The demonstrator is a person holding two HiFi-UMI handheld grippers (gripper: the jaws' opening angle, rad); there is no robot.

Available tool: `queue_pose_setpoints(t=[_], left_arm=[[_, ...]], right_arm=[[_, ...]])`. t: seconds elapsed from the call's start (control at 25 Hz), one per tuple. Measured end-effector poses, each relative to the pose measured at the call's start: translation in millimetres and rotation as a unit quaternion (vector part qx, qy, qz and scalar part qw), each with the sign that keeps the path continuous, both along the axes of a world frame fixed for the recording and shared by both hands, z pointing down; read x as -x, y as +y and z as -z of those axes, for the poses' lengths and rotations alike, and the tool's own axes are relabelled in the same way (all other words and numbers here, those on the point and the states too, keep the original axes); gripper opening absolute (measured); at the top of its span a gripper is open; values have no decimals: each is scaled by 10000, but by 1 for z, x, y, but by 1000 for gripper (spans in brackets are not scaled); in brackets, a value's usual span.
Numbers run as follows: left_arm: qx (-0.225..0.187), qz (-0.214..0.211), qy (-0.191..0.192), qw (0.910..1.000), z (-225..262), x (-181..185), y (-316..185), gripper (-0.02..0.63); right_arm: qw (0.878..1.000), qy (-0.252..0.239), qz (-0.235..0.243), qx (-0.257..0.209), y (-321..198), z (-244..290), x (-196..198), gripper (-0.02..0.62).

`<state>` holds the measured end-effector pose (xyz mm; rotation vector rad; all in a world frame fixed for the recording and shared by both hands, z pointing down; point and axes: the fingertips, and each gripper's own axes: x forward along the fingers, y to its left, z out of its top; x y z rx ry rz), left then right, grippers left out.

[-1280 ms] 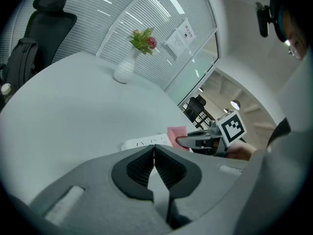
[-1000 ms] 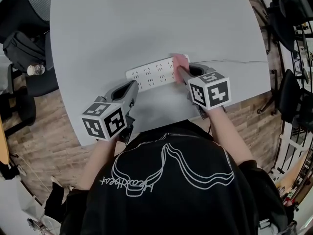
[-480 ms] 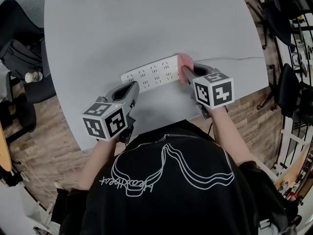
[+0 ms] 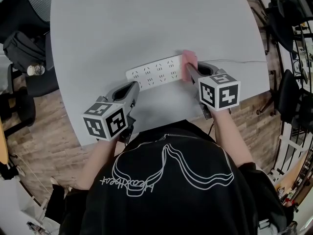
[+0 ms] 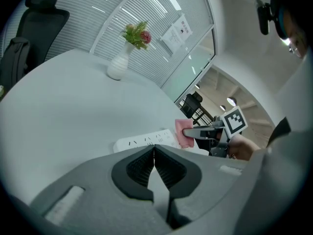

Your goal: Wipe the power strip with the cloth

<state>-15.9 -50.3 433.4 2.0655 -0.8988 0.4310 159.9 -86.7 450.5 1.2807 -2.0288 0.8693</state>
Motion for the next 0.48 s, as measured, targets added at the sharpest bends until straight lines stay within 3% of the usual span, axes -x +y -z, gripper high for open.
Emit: queue_pose_setpoints(t=[0.48], left_arm=[[-64,531,-75,9985,7,35,20,14]], right_arm=[[9966,-263,740,-251,1,23,60,40]])
